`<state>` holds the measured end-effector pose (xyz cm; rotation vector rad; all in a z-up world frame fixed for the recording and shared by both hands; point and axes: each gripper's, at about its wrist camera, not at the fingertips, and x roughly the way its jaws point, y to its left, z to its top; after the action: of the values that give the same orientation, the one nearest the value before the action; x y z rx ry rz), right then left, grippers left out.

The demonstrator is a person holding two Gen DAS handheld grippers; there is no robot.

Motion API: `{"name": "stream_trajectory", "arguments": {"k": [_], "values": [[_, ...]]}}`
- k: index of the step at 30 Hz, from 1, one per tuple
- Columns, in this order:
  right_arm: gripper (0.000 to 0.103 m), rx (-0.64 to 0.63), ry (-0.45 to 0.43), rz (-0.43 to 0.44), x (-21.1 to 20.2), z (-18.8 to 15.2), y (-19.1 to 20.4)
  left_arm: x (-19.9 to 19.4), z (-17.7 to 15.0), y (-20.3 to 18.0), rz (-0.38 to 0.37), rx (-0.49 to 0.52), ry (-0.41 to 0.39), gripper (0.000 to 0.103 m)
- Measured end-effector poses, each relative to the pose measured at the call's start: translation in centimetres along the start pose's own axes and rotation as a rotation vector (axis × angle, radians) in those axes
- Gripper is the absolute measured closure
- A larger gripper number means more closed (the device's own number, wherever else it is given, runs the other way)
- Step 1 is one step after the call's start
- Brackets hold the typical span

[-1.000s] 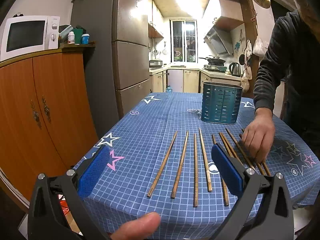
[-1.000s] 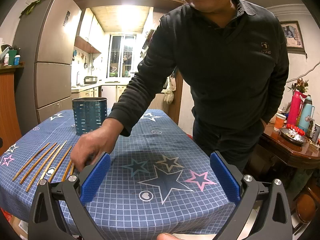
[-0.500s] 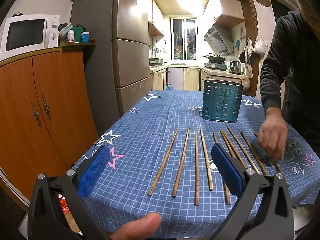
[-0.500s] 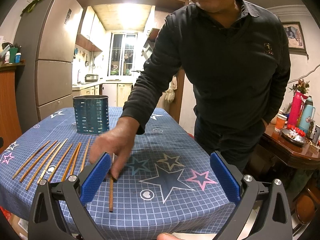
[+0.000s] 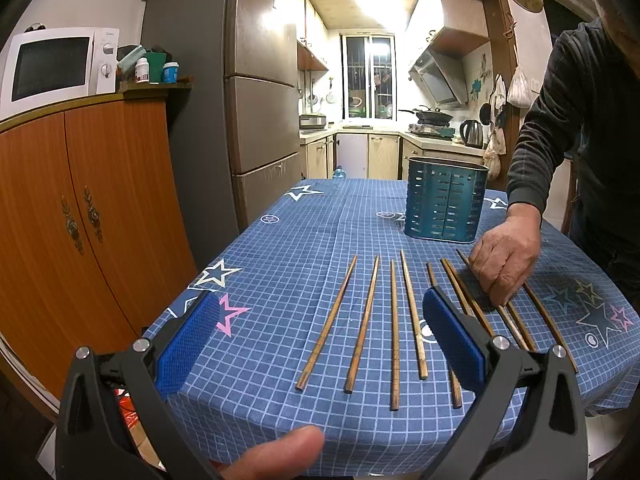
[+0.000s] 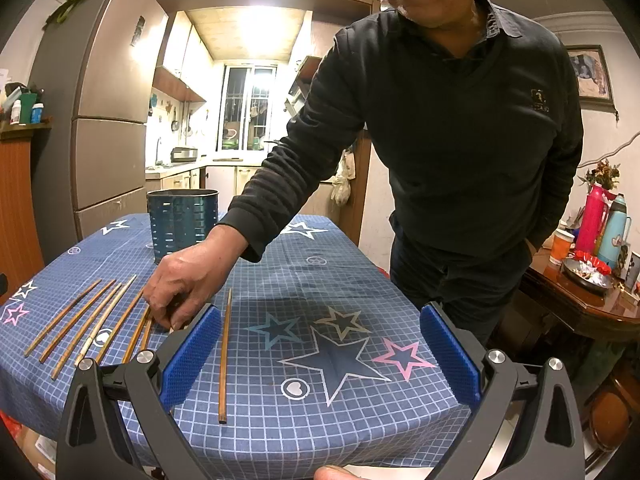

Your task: Organize utensils

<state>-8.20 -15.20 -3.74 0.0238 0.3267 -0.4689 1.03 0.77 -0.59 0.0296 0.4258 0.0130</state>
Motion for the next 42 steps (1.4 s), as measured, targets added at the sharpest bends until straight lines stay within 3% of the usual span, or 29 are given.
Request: {"name": "stream_trajectory", "arguments": {"k": [33, 42], "values": [[0.004, -0.034, 0.000, 0.018, 0.35, 0.28, 0.45, 0.45, -0.02, 0.07, 0.000, 0.001, 0.008, 0.005], [0.004, -0.034, -0.038, 0.048, -0.37, 0.13, 0.67, 0.52, -0.02, 0.11, 0.000, 0.001, 0.009, 0.005]]}}
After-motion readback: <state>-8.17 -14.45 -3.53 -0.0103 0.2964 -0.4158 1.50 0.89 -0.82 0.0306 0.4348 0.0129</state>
